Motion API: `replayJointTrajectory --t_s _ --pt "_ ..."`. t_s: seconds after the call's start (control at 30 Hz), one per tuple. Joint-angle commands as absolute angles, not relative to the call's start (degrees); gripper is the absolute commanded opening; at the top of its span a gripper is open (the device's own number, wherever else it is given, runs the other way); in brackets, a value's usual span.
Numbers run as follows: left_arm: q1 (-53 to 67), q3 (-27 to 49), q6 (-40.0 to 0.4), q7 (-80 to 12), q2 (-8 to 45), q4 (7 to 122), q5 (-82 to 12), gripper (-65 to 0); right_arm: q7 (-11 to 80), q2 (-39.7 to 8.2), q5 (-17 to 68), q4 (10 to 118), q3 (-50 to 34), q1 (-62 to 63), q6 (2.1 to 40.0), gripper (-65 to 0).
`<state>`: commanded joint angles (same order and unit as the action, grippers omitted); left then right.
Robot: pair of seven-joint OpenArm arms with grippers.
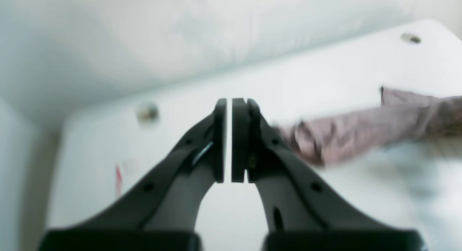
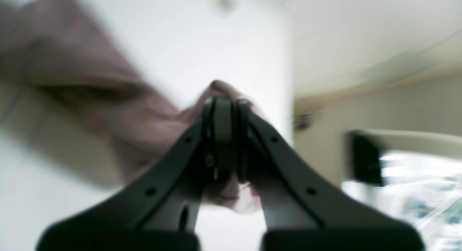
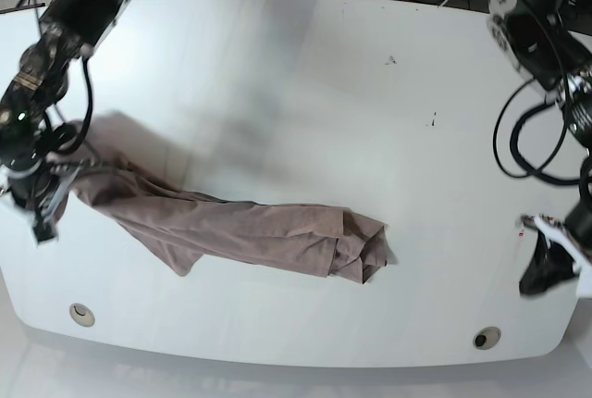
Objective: Layout the t-shirt on the table in an organized manner, then fold the t-shirt properly
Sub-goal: 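Lower the shirt and bring the left gripper toward the right gripper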
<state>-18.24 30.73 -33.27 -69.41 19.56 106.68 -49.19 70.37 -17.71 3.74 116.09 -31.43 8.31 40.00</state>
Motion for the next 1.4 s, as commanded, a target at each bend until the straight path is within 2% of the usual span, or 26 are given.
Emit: replayJointTrajectory --t_s 0.17,0.3,0.37,0.4,0.53,0.6,0.67,0.73,0.93,1.3,1.4 --pt "-9.9 30.7 -33.3 -69.4 19.1 106.5 -49.8 -64.4 66.7 -13.3 3.7 116.1 -32.0 2.7 40.0 -64.7" --pt "-7.3 27.3 -33.2 -69.3 16.8 106.2 -49.5 -62.8 64.0 -11.5 3.7 116.0 -31.8 0.7 40.0 -64.7" --pt "-7.2 25.5 -33.2 -69.3 15.2 106.2 -48.0 -55.4 63.5 -10.7 3.6 116.0 -31.8 0.2 40.0 -64.7" --pt "-7.2 25.2 -33.2 -69.3 14.8 106.2 -47.5 -53.7 63.5 -10.6 3.6 116.0 -31.8 0.2 40.0 -64.7" --pt "-7.9 21.2 -33.1 -69.2 10.2 104.9 -41.5 -32.9 63.4 -10.6 3.6 115.7 -31.7 0.3 40.0 -64.7" --pt "-10.0 19.2 -33.1 -69.1 7.7 103.8 -37.9 -24.9 63.4 -10.6 3.6 115.7 -31.7 0.4 40.0 -64.7" --pt "-12.6 17.4 -33.1 -69.0 5.4 101.5 -33.3 -20.0 63.3 -10.7 3.6 115.7 -31.7 0.5 40.0 -64.7" --pt "-14.4 16.2 -33.1 -68.6 3.5 98.8 -30.0 -19.2 63.3 -10.8 3.6 115.7 -31.7 0.6 40.0 -64.7" --pt "-19.8 10.5 -33.1 -58.3 -0.3 85.2 -21.4 -18.7 63.3 -10.7 3.6 115.7 -31.7 1.4 40.0 -64.7" --pt "-26.2 0.0 -32.7 -46.7 -1.5 65.6 -20.2 -19.0 63.3 -10.6 3.7 115.7 -31.7 1.4 40.0 -64.7" --pt "-26.6 -3.0 -29.6 -42.9 -1.5 62.5 -20.2 -18.7 63.3 -10.6 3.7 115.7 -31.7 1.4 40.0 -64.7"
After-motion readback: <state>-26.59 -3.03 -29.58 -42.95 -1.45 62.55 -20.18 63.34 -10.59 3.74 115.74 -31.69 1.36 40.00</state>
